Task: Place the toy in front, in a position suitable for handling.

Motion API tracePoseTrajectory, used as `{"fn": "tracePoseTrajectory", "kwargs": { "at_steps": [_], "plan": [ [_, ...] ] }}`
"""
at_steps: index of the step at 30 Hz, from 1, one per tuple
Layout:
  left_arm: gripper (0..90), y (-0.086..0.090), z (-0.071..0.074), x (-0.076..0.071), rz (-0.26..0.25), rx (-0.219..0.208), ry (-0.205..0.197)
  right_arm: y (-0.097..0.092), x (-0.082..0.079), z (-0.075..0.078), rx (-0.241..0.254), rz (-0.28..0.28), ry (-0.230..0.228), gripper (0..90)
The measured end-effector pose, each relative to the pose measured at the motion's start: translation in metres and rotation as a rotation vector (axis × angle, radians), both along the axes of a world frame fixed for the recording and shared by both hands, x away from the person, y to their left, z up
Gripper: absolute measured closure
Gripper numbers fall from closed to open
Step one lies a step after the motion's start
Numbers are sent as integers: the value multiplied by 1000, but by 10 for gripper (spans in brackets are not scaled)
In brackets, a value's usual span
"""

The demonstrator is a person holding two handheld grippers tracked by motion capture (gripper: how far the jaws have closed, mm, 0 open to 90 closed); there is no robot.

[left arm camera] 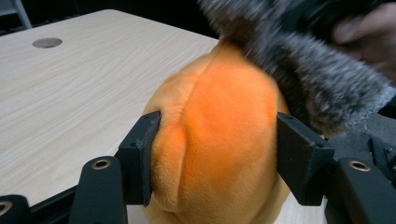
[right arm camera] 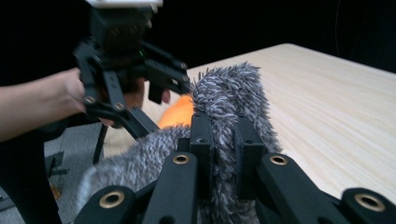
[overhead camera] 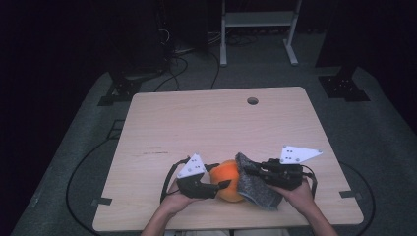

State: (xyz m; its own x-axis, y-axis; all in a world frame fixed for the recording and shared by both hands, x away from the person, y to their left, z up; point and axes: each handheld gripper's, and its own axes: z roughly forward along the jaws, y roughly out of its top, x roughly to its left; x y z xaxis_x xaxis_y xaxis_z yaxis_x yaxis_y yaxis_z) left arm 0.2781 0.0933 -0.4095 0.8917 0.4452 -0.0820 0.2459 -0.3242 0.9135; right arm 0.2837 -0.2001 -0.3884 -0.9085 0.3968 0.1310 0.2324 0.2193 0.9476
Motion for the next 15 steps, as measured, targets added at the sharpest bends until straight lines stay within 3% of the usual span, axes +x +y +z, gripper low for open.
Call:
{"fn": "tracePoseTrajectory", "kwargs": {
  "at_steps": [3, 6, 9, 11, 13, 15],
  "plan": [
    [338, 2, -5, 2, -9, -16, 16, 0, 6, -9, -6, -12, 32, 806],
    [188, 6, -8, 7, -14, -48, 26, -6, 10, -15, -10, -39, 51, 806],
    [132, 1, -22, 12, -32, -1, 82, -12, 14, -19, 13, -56, 76, 806],
    [142, -4, -29, 11, -22, 14, 53, -14, 16, -21, 11, -79, 79, 807],
    [235, -5, -27, 11, 4, -1, 37, -12, 13, -20, -23, -99, 47, 808],
    [308, -5, -24, 9, 20, -5, 24, -11, 10, -17, -24, -99, 36, 810]
  ]
}}
